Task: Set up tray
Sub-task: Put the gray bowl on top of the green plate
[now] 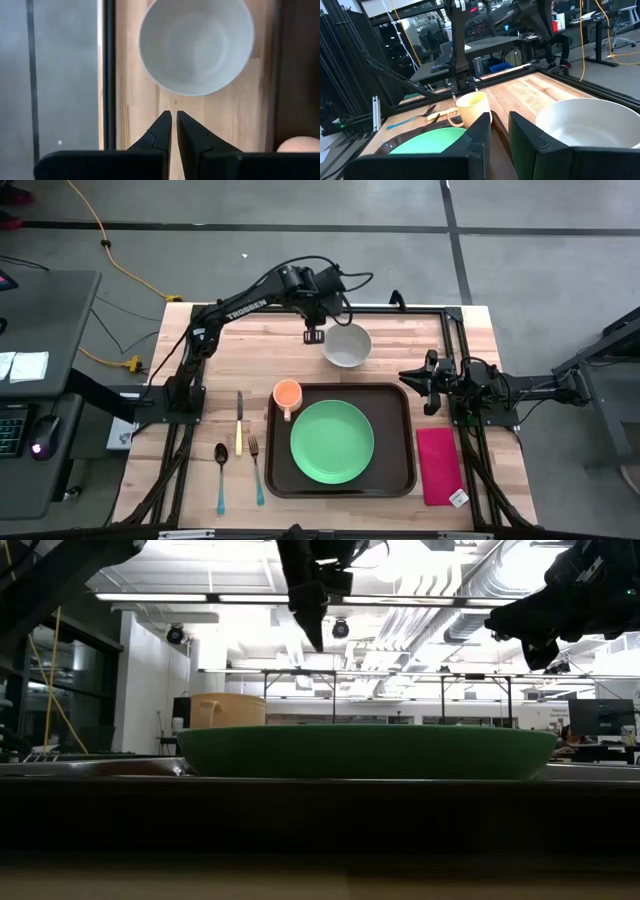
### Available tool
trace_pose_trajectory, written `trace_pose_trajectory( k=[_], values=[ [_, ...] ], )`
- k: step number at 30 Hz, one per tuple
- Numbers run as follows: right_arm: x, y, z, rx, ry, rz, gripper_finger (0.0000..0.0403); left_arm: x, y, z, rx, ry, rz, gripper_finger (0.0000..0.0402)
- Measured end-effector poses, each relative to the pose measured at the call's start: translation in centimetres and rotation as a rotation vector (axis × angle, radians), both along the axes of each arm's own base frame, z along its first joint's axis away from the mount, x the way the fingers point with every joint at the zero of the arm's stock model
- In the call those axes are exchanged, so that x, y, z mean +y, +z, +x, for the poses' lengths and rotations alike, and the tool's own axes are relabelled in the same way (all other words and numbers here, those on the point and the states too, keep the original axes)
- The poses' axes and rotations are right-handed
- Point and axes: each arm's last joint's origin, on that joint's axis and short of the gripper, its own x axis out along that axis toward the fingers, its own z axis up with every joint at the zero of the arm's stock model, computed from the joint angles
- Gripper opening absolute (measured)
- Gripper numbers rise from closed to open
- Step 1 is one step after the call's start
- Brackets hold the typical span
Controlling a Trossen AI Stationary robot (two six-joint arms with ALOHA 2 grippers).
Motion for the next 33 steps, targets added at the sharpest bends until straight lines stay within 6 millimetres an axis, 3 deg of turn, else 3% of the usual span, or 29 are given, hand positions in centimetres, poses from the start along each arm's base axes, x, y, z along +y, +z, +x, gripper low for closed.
trace_pose_trajectory(
  k=[7, 13, 24, 33],
  values=[
    [0.0, 0.0, 0.0, 0.0, 0.0, 0.0, 0.005, 1.2, 0.0, -0.5, -0.034, 0.13, -0.032, 0.0056],
    [0.0, 0.0, 0.0, -0.001, -0.017, 0.0, 0.0052, 1.8, -0.8, 0.5, -0.095, 0.231, -0.058, 0.0056],
    [0.0, 0.0, 0.0, -0.002, -0.015, 0.007, 0.0049, 2.2, -2.8, 1.5, -0.074, 0.238, -0.127, 0.0056],
    [0.0, 0.0, 0.0, -0.002, -0.015, 0.008, 0.0044, 2.2, -2.9, 1.6, -0.079, 0.258, -0.135, 0.0056]
  ],
)
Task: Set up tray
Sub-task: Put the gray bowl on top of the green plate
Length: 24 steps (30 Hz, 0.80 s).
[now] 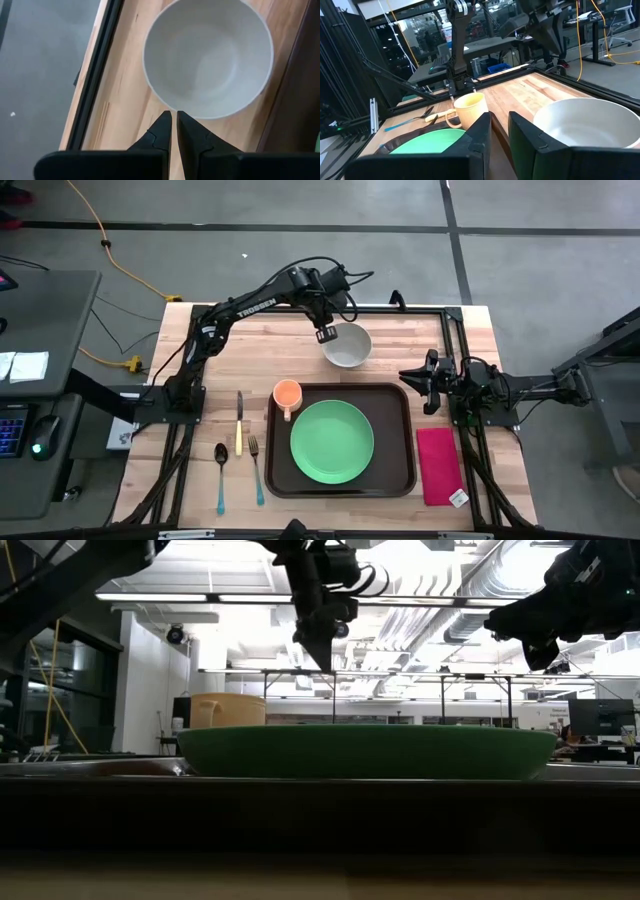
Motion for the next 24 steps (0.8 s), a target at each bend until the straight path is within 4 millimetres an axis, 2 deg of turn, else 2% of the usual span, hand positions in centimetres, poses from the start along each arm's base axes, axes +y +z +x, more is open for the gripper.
trace_pose_trajectory(
  k=[9, 24],
  values=[
    [0.0, 0.0, 0.0, 0.0, 0.0, 0.0, 0.0042, -0.01, -0.01, -0.01, -0.023, 0.067, -0.036, 0.0056],
    [0.0, 0.0, 0.0, 0.0, 0.0, 0.0, 0.0047, -0.22, -0.01, 0.1, -0.035, -0.019, -0.076, 0.0056]
  ],
)
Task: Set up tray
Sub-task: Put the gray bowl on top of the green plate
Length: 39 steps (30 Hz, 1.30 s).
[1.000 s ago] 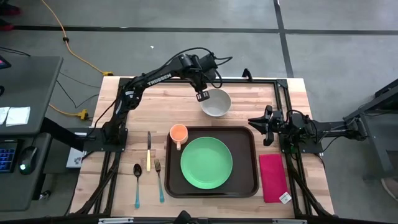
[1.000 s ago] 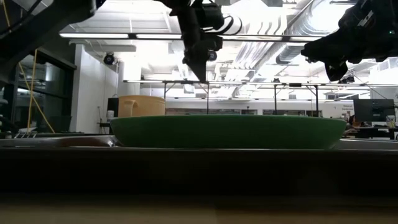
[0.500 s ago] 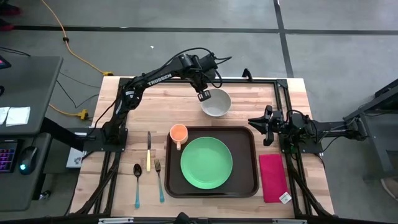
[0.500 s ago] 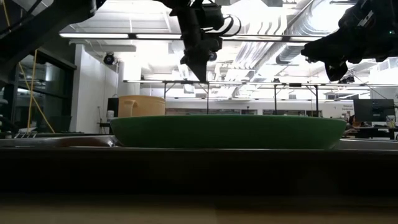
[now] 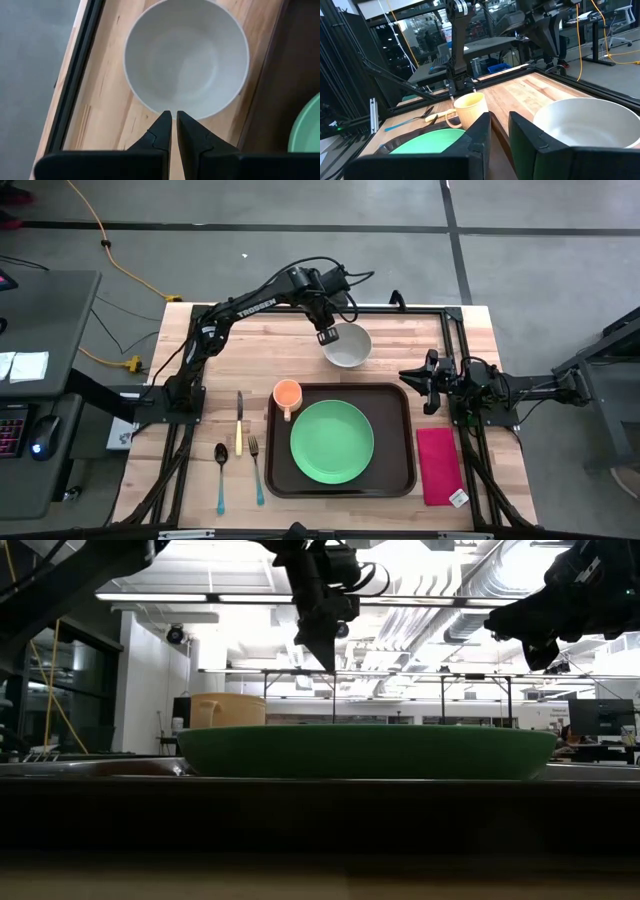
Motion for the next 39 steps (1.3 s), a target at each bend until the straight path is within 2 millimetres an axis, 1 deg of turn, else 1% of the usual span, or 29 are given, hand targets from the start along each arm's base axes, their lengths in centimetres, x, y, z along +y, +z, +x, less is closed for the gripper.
trace_pose_trajectory(
  k=[4, 12, 17, 19, 22, 25, 27, 28, 29, 31, 34, 35, 39],
  values=[
    [0.0, 0.0, 0.0, 0.0, 0.0, 0.0, 0.0051, 0.0, 0.0, 0.0, -0.002, 0.005, -0.004, 0.0065],
    [0.0, 0.0, 0.0, 0.0, 0.001, 0.0, 0.005, 0.0, 0.0, 0.0, -0.003, 0.012, -0.006, 0.013],
    [0.0, 0.0, 0.0, 0.0, 0.0, 0.0, 0.0047, 0.0, 0.0, 0.0, -0.011, 0.038, -0.01, 0.0151],
    [0.0, 0.0, 0.0, 0.0, 0.0, 0.0, 0.0048, 0.1, -0.1, 0.1, -0.007, 0.077, -0.002, 0.0155],
    [0.0, 0.0, 0.0, 0.0, 0.001, 0.0, 0.0051, 0.5, -0.7, 0.1, 0.011, 0.145, -0.025, 0.0159],
    [0.0, 0.0, 0.0, -0.001, 0.001, 0.008, 0.0052, 0.8, -2.0, 0.6, 0.025, 0.199, -0.06, 0.0158],
    [0.0, 0.0, 0.0, -0.001, 0.001, 0.01, 0.0051, 1.2, -2.8, 0.3, 0.064, 0.22, -0.112, 0.0155],
    [0.0, 0.0, 0.0, -0.001, 0.001, 0.014, 0.005, 1.5, -3.3, 0.6, 0.059, 0.225, -0.129, 0.0155],
    [0.0, 0.0, 0.0, -0.002, 0.001, 0.015, 0.0049, 1.6, -3.5, 0.9, 0.036, 0.223, -0.14, 0.0155],
    [0.0, -0.1, 0.0, 0.003, 0.002, 0.015, 0.0047, 1.9, -3.9, 0.6, 0.057, 0.224, -0.186, 0.0156],
    [0.0, -0.1, 0.0, 0.006, 0.002, 0.016, 0.0047, 2.4, -4.7, 1.2, 0.023, 0.258, -0.19, 0.0159],
    [0.0, -0.1, 0.0, 0.006, 0.002, 0.016, 0.0048, 2.3, -5.1, 1.0, 0.052, 0.273, -0.205, 0.0159],
    [0.0, -0.1, 0.0, 0.006, 0.001, 0.018, 0.0052, 2.7, -5.5, 1.3, 0.042, 0.306, -0.209, 0.0154]
  ],
)
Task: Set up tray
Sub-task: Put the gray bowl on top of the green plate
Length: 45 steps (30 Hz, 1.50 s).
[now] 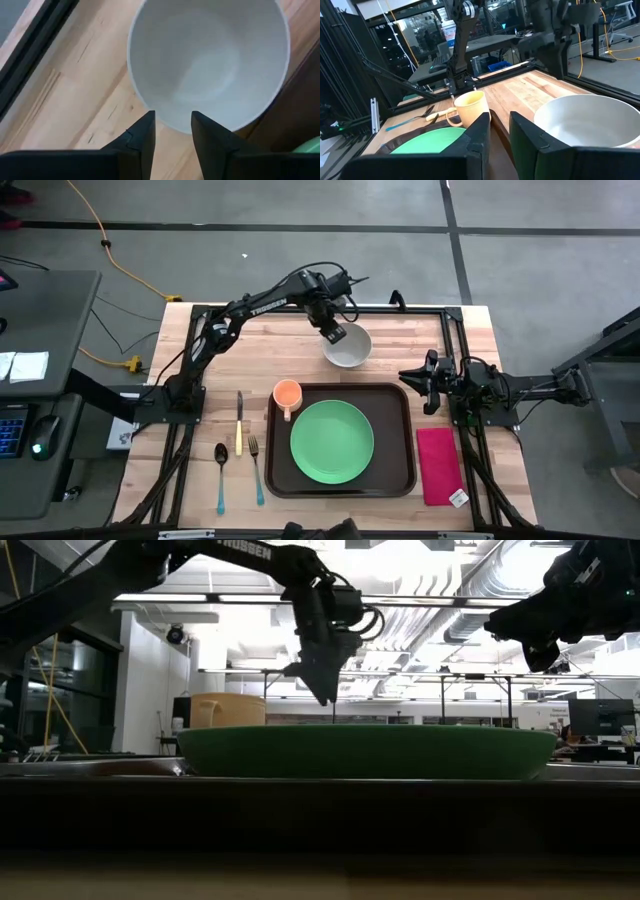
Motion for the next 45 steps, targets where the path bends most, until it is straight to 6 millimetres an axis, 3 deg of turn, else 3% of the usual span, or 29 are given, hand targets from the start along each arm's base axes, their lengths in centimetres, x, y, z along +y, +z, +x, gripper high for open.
trace_pose_trajectory(
  k=[11, 28, 35, 45],
  values=[
    [0.0, 0.0, 0.0, 0.0, -0.001, 0.0, 0.0046, 0.6, -2.7, 0.3, 0.087, 0.034, -0.033, 0.015],
    [0.0, 0.0, 0.0, -0.001, -0.001, 0.001, 0.0046, 1.1, -2.6, 0.1, 0.082, 0.051, -0.021, 0.015],
    [0.0, 0.0, 0.0, 0.0, 0.0, 0.002, 0.0052, 1.4, -4.4, 0.7, 0.1, 0.051, -0.049, 0.015],
    [0.0, 0.0, 0.0, -0.002, -0.001, 0.008, 0.0047, 1.6, -5.4, 1.0, 0.114, 0.071, -0.05, 0.015]
  ],
)
